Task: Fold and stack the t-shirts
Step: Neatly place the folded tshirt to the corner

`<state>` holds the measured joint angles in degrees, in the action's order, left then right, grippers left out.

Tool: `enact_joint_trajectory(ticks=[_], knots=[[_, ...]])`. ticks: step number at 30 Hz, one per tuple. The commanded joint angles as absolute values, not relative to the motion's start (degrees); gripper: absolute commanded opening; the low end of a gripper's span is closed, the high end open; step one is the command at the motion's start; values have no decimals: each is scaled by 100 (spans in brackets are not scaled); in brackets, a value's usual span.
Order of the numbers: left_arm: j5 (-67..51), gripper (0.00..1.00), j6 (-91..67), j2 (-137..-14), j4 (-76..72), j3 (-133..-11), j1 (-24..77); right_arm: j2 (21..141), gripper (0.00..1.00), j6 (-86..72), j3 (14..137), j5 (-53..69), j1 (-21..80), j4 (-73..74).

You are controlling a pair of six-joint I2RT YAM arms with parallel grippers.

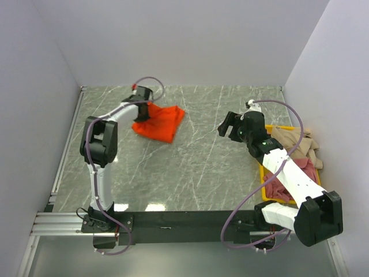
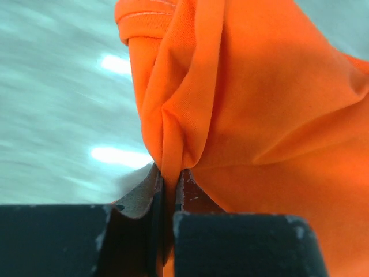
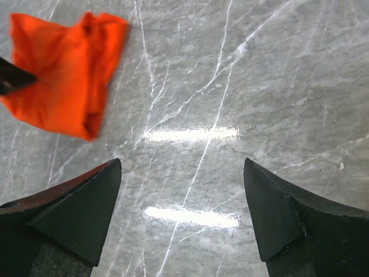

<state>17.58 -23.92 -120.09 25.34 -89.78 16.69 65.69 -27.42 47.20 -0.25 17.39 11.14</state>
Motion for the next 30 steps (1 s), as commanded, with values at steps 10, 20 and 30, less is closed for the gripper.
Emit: enact_joint_trajectory(ticks=[10,20,30], knots=[[2944,1,-959,-12725,2434,-10361,291,6811,93,-2523,4808,-316,1740,1046],[3050,1,-651,-13465,2778,-11645,-465,7295,93,-2461,5071,-440,1740,1169],[3507,1,-536,-13948,2803,-12322,-624,7497,92,-2461,5107,-448,1740,1169]])
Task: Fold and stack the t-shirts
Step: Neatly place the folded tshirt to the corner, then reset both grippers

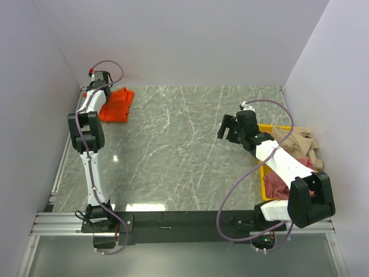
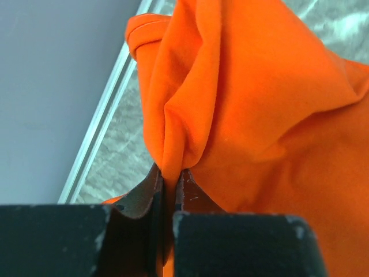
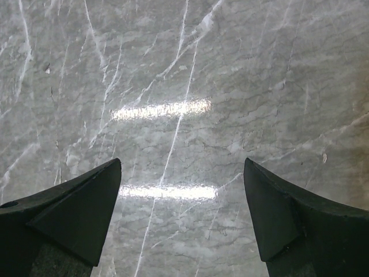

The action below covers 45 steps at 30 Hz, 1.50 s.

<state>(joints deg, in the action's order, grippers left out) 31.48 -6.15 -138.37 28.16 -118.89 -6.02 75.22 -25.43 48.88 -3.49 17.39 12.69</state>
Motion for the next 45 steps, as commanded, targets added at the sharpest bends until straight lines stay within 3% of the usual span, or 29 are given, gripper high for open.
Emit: enact_joint_trajectory(ticks=[1,3,4,5,10,12,14,15,16,17,24,30,37,42,45], knots=[[3507,1,-545,-14009,2839,-12409,-641,7497,93,-2478,5106,-457,1749,1169],[3516,2,-650,-14036,2874,-12445,-703,7497,93,-2470,5133,-457,1740,1213],[3490,12,-685,-14019,2874,-12445,-721,7497,93,-2461,5133,-457,1740,1222],[3472,17,-773,-13992,2822,-12411,-773,7488,93,-2470,5124,-457,1749,1204],[3226,27,-966,-13878,2944,-12410,-844,7436,93,-2470,5115,-466,1740,1222],[3191,26,-1116,-13843,3032,-12401,-861,7383,93,-2479,5089,-457,1740,1222],[3086,47,-1300,-13738,3102,-12401,-853,7304,93,-2479,5089,-422,1749,1222],[3033,62,-1353,-13694,3155,-12393,-853,7278,93,-2479,5089,-413,1749,1239],[2997,89,-1423,-13554,3199,-12340,-853,7251,93,-2479,5089,-404,1749,1248],[2945,99,-1572,-13483,3217,-12314,-853,7199,93,-2487,5071,-404,1749,1257],[2515,99,-2109,-12447,3340,-11884,-817,6917,93,-2549,4975,-317,1740,1213],[2119,99,-2750,-10945,3147,-10734,-572,6636,94,-2601,4913,-325,1740,1274],[2523,99,-3715,-7811,1891,-7153,1053,6328,94,-2715,4702,-237,1749,1169],[1391,99,-4192,-6356,1038,-5129,2038,6021,94,-2751,4457,-325,1749,906],[1009,99,-3981,-5924,684,-4650,2083,5863,94,-2821,4307,-439,1740,748]])
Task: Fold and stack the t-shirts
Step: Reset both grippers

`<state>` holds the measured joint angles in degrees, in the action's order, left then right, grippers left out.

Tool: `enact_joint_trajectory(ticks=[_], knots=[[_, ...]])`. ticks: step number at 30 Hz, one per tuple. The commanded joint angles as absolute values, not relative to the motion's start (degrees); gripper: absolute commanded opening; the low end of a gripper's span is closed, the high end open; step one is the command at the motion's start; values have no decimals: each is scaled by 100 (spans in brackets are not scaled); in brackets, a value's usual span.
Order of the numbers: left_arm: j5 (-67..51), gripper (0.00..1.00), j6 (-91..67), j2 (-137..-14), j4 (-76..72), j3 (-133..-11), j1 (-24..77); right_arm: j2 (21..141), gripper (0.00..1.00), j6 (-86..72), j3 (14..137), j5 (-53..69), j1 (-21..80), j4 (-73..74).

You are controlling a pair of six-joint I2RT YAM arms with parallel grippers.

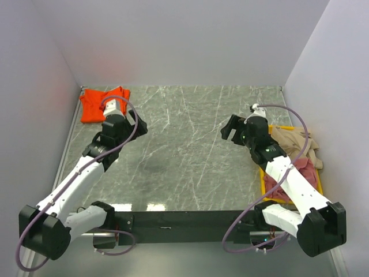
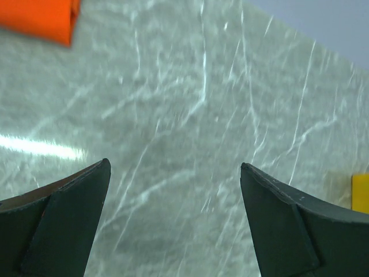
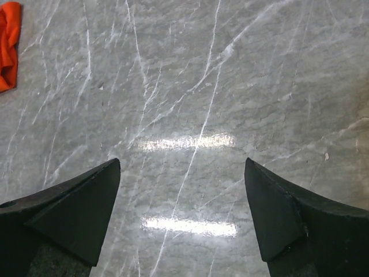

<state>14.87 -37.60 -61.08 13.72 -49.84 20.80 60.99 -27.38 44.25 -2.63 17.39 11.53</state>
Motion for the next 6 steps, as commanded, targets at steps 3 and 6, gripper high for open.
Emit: enact_joint_trajectory(ticks=[3,6], knots=[[1632,99,-4148,-5897,1369,-4789,2074,5687,94,-2777,4105,-378,1758,466],[1828,99,-4192,-5871,1617,-4782,2083,5555,94,-2769,4069,-439,1749,422]])
